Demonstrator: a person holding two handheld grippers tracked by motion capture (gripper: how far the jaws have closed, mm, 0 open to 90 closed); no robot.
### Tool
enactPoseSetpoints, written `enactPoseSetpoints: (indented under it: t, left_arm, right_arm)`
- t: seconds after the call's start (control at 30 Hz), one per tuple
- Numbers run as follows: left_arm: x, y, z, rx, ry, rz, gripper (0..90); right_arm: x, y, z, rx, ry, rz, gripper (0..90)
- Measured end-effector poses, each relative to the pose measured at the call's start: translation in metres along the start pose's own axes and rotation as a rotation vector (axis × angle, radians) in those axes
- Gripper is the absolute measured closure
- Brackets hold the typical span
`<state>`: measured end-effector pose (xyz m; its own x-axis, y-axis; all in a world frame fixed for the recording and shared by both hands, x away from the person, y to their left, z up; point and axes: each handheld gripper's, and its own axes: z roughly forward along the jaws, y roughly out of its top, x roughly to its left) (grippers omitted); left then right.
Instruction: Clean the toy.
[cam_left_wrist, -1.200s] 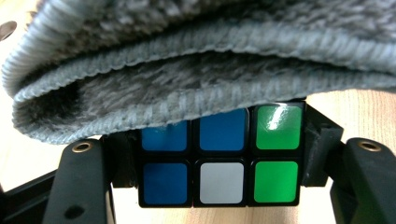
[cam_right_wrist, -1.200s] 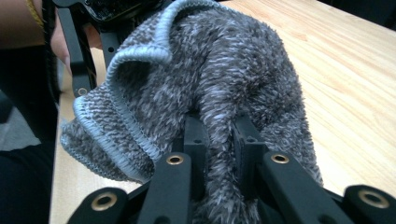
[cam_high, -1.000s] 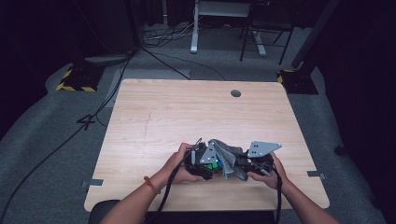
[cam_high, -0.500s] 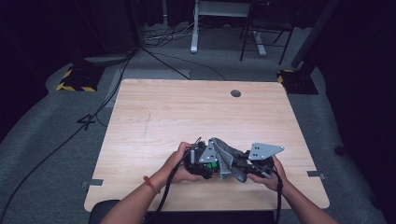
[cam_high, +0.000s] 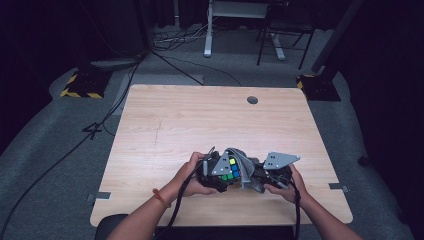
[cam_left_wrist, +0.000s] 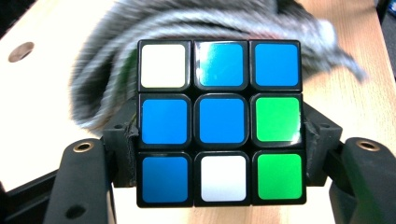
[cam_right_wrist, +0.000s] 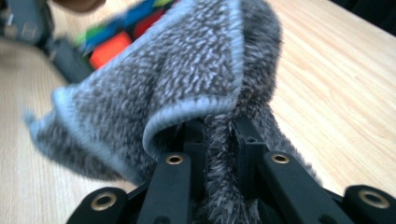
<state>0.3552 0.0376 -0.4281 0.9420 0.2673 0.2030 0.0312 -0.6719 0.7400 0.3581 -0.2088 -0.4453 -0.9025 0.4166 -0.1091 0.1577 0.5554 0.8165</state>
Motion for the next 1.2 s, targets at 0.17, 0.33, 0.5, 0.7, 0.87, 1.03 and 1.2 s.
enactPoseSetpoints:
  t: [0.17, 0.33, 0.5, 0.7, 0.87, 1.03, 1.2]
  left_arm:
    - [0.004, -0.003, -0.002, 0.010, 0.021, -0.011, 33.4]
    - [0.000, -0.003, 0.007, 0.037, -0.001, 0.000, 33.4]
    - [-0.010, 0.000, 0.014, 0.054, -0.013, 0.032, 33.3]
    - [-0.009, 0.003, 0.004, 0.005, -0.013, 0.034, 33.4]
    - [-0.004, 0.002, -0.005, -0.023, 0.006, 0.013, 33.3]
    - [-0.001, 0.000, -0.005, -0.002, 0.014, 0.003, 33.3]
    - [-0.004, -0.002, 0.006, 0.030, -0.003, -0.006, 33.3]
  right_arm:
    - [0.007, 0.001, -0.004, -0.037, 0.038, -0.014, 79.2]
    - [0.015, 0.012, -0.010, -0.101, 0.038, -0.045, 79.0]
    - [0.013, 0.017, -0.010, -0.102, 0.011, -0.052, 79.1]
    - [-0.001, 0.003, -0.003, -0.031, -0.022, -0.012, 79.2]
    - [0.002, -0.001, 0.001, 0.014, 0.000, -0.023, 79.3]
    - [0.007, 0.002, -0.003, -0.026, 0.027, -0.030, 79.2]
    - [0.016, 0.013, -0.011, -0.092, 0.020, -0.048, 79.2]
